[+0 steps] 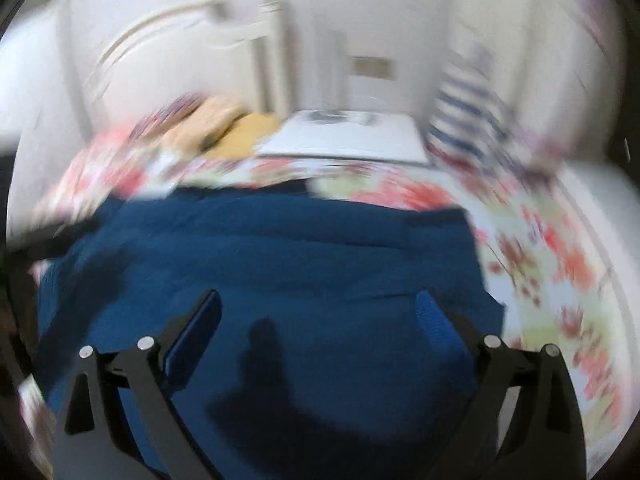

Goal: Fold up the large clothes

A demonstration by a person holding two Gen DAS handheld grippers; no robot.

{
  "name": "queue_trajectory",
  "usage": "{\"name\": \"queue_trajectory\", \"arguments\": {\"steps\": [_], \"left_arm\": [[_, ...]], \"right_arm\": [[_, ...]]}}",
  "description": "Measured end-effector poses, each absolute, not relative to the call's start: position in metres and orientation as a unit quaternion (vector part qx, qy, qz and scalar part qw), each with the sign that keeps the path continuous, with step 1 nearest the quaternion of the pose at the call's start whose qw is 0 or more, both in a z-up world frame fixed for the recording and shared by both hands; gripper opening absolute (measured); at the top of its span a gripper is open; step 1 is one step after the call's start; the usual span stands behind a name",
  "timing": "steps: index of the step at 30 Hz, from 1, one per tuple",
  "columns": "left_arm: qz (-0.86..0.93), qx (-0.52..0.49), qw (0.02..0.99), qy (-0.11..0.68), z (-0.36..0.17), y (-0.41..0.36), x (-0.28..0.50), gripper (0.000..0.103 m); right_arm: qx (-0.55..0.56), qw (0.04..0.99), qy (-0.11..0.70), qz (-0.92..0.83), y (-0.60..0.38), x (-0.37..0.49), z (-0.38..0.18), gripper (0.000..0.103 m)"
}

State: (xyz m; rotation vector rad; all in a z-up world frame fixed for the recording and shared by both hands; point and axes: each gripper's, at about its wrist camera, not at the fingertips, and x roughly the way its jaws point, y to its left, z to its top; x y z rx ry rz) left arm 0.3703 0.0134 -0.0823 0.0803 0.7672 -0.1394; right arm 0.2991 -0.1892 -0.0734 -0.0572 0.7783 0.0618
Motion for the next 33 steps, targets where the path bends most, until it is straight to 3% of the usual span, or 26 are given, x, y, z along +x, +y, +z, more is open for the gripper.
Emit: {"name": "queue_trajectory", "arguments": {"steps": [5, 8, 13, 19, 33], "left_arm": [[-0.103, 0.137, 0.906, 0.388, -0.119, -0.052, 0.357, 0.099], [-0.126, 0.07, 0.901, 0.409, -0.124, -0.026, 0.366, 0.099], [-0.036, 0.059, 0.921, 0.384, -0.12, 0.049, 0.369, 0.099], [-0.042, -0.103, 0.901, 0.418, -0.145, 0.136, 0.378, 0.099], [0.002, -0.051, 0.91, 0.41, -0.134, 0.121, 0.369, 0.099]], "right_arm": [[-0.164, 0.899, 0.404, 0.034, -0.115, 0.299, -0.11, 0.099], [-0.117, 0.903, 0.412, 0.043, -0.133, 0.296, -0.104, 0.099], [-0.069, 0.916, 0.396, -0.014, -0.197, 0.292, -0.095, 0.099], [0.165, 0.904, 0.393, -0.019, -0.303, 0.284, -0.128, 0.1], [0.126, 0.919, 0.372, -0.041, -0.278, 0.268, -0.108, 0.1]]}}
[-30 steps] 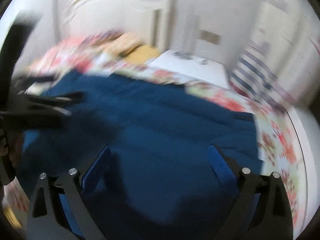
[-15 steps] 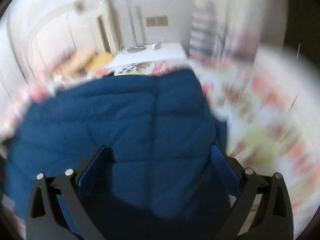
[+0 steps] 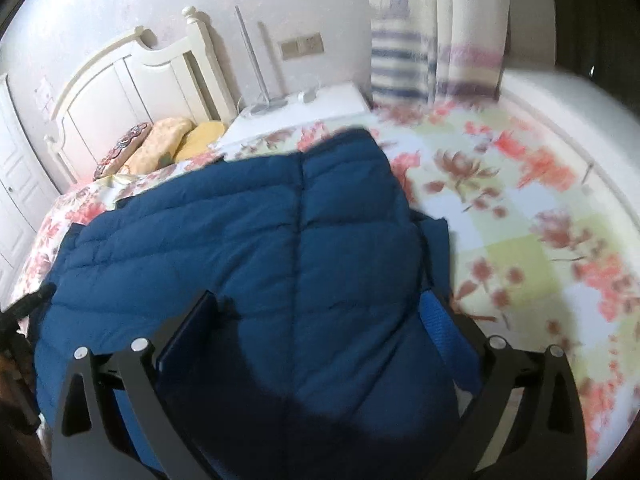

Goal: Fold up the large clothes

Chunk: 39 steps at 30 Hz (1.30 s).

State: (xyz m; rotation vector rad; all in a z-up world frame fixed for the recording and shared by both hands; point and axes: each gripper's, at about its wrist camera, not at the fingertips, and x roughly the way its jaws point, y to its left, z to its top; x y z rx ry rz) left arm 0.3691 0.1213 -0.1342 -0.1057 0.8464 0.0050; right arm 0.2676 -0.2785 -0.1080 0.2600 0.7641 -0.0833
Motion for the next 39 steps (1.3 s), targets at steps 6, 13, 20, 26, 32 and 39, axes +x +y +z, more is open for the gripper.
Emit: {"name": "queue_trajectory", "arguments": {"steps": [6, 13, 20, 26, 32, 39], "left_arm": [[-0.078, 0.036, 0.942, 0.325, -0.089, 0.038, 0.311, 0.099], [-0.127, 0.116, 0.922, 0.346, -0.133, -0.017, 0.31, 0.099], [-0.018, 0.045, 0.935, 0.351, -0.123, 0.083, 0.331, 0.099], [-0.039, -0.131, 0.908, 0.396, -0.158, 0.165, 0.339, 0.099], [-0.026, -0.102, 0.913, 0.394, -0.156, 0.156, 0.338, 0.099], [-0.013, -0.046, 0.939, 0.341, -0.107, 0.119, 0.292, 0.099]], "right_arm": [[-0.017, 0.936, 0.348, 0.044, -0.179, 0.238, -0.079, 0.1], [-0.105, 0.917, 0.38, 0.068, -0.131, 0.241, -0.106, 0.1], [-0.003, 0.921, 0.387, -0.044, -0.233, 0.242, -0.101, 0.1], [0.121, 0.915, 0.385, 0.011, -0.279, 0.236, -0.132, 0.101], [0.115, 0.912, 0.394, 0.007, -0.28, 0.235, -0.13, 0.101], [0.045, 0.932, 0.359, 0.005, -0.222, 0.213, -0.089, 0.099]]}}
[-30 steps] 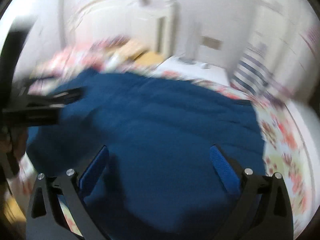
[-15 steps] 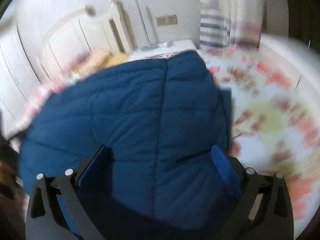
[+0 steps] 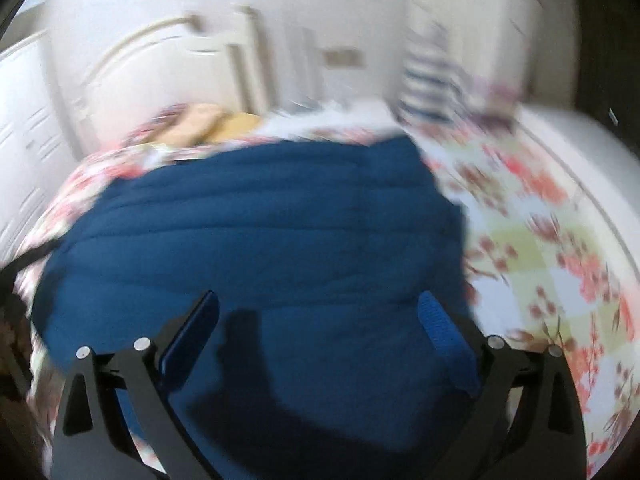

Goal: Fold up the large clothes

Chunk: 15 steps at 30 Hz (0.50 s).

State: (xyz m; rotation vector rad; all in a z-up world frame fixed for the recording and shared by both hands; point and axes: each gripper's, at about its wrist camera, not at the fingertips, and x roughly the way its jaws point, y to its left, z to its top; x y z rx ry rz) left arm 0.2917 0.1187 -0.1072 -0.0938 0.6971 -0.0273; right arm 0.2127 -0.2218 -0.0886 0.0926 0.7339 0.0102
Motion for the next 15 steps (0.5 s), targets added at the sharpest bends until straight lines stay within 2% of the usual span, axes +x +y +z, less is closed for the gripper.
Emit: {"name": "queue_trajectory", "arguments": {"steps": [4, 7, 10, 15], "left_arm": [[-0.066, 0.036, 0.946, 0.317, -0.093, 0.056, 0.264, 0.099], [-0.091, 0.092, 0.927, 0.352, -0.122, 0.013, 0.262, 0.099], [-0.085, 0.095, 0.933, 0.337, -0.136, 0.014, 0.255, 0.099], [-0.049, 0.079, 0.932, 0.35, -0.137, 0.055, 0.253, 0.099]], "right_arm": [[-0.062, 0.931, 0.355, 0.056, -0.157, 0.197, -0.087, 0.099], [-0.072, 0.925, 0.368, 0.061, -0.137, 0.203, -0.101, 0.099], [-0.071, 0.924, 0.372, 0.06, -0.143, 0.207, -0.105, 0.1], [-0.014, 0.926, 0.375, -0.032, -0.209, 0.203, -0.099, 0.1]]}}
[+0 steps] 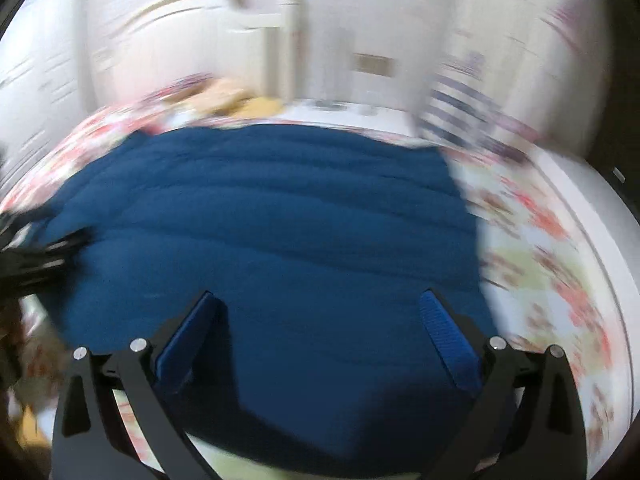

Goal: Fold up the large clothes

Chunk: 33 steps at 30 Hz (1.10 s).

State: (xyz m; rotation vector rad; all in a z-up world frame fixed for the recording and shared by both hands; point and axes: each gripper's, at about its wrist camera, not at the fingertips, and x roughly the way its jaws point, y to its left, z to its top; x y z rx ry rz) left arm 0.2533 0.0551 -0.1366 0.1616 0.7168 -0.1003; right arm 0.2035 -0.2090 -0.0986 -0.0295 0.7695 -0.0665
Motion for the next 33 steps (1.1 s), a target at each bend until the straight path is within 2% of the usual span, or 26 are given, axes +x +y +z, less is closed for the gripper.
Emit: {"name": "queue_trajectory", "arguments": {"steps": [6, 15, 21, 24, 28, 30, 33], "left_arm": [[-0.035, 0.058, 0.93, 0.362, -0.144, 0.084, 0.252, 0.099], [-0.032, 0.066, 0.927, 0.368, -0.145, 0.084, 0.256, 0.099], [-0.032, 0.066, 0.926, 0.371, -0.145, 0.083, 0.256, 0.099], [-0.033, 0.064, 0.926, 0.371, -0.145, 0.083, 0.257, 0.099], [-0.035, 0.062, 0.926, 0.372, -0.145, 0.084, 0.257, 0.099], [-0.032, 0.067, 0.919, 0.388, -0.138, 0.082, 0.261, 0.099], [-0.064, 0.043, 0.911, 0.404, -0.11, 0.079, 0.283, 0.099]], "right_arm": [[0.083, 0.918, 0.388, -0.019, -0.267, 0.202, -0.127, 0.101], [0.074, 0.91, 0.404, -0.047, -0.261, 0.201, -0.12, 0.101], [0.04, 0.93, 0.364, -0.038, -0.235, 0.185, -0.094, 0.101], [0.021, 0.921, 0.387, -0.034, -0.231, 0.193, -0.103, 0.101], [0.068, 0.91, 0.409, -0.006, -0.243, 0.198, -0.121, 0.101], [0.054, 0.903, 0.426, -0.016, -0.242, 0.202, -0.109, 0.1], [0.029, 0.918, 0.396, -0.02, -0.238, 0.211, -0.08, 0.1]]}}
